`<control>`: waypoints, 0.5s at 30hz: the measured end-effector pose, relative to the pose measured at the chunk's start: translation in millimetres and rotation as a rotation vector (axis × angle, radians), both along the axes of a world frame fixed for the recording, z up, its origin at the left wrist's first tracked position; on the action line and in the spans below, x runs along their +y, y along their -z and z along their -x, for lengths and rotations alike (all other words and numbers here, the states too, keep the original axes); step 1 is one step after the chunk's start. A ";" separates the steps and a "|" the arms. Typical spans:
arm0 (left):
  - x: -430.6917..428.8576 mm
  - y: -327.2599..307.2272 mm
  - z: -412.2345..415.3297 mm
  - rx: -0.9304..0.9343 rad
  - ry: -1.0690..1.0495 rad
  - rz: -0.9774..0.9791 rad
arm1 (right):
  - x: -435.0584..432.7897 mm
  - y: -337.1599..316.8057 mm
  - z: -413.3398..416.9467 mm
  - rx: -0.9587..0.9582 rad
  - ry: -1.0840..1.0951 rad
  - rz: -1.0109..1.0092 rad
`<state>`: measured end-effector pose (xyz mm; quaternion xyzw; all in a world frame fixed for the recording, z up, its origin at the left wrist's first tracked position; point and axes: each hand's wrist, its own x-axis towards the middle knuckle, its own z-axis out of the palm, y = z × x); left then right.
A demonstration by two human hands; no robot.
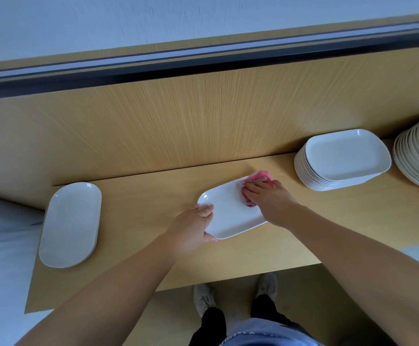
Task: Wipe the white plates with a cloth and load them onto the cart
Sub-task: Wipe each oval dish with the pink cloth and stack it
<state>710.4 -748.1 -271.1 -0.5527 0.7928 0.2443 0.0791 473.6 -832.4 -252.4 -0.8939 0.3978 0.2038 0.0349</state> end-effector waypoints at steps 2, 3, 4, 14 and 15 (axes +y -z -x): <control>-0.5 2.5 0.1 -0.012 0.018 0.009 | 5.2 -2.9 7.0 0.018 0.047 -0.032; -1.0 3.3 0.3 -0.019 0.035 0.009 | 8.7 -4.1 10.1 0.029 0.061 -0.050; -1.2 3.3 0.9 -0.023 0.053 0.008 | 12.9 -5.1 12.8 0.038 0.068 -0.068; -1.1 -0.7 6.6 -0.039 0.042 0.022 | 37.4 -16.7 27.8 -0.066 -0.059 -0.116; -0.3 1.0 6.6 -0.031 0.024 0.027 | 37.4 -18.4 28.5 -0.105 -0.047 -0.115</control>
